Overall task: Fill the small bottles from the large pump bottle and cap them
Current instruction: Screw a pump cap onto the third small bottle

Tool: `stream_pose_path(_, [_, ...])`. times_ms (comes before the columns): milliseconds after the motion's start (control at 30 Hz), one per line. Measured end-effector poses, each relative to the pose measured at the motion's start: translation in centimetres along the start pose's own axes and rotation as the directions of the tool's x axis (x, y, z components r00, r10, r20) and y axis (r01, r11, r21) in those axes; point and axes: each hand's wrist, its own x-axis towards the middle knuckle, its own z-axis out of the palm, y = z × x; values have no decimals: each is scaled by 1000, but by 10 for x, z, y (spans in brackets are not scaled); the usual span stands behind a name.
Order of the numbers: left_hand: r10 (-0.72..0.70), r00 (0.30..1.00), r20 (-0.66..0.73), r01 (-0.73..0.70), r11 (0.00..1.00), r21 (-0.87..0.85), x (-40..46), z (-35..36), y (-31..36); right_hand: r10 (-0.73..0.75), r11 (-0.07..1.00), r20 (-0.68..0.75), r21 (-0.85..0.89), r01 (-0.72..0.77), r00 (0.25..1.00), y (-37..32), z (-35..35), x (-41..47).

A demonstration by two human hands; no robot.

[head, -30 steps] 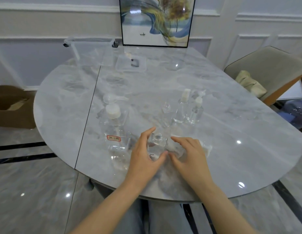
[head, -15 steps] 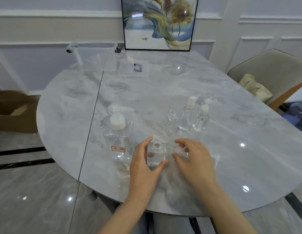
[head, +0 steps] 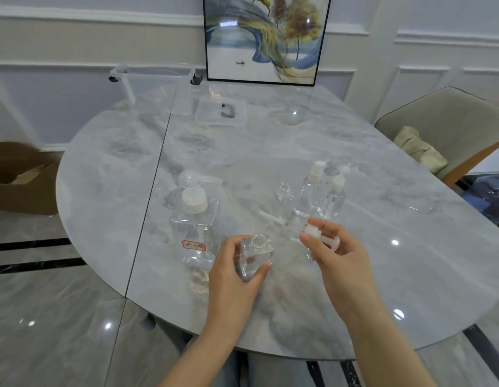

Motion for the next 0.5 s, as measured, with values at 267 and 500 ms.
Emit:
stream_pose_path(267, [-17, 1000, 19, 18, 998, -67, 0, -1, -2, 149, 913, 55, 375, -158, 987, -11, 6, 4])
stream_pose_path(500, [-35, 999, 41, 38, 996, -80, -1, -3, 3, -28, 965, 36, 262, 18, 999, -33, 13, 8])
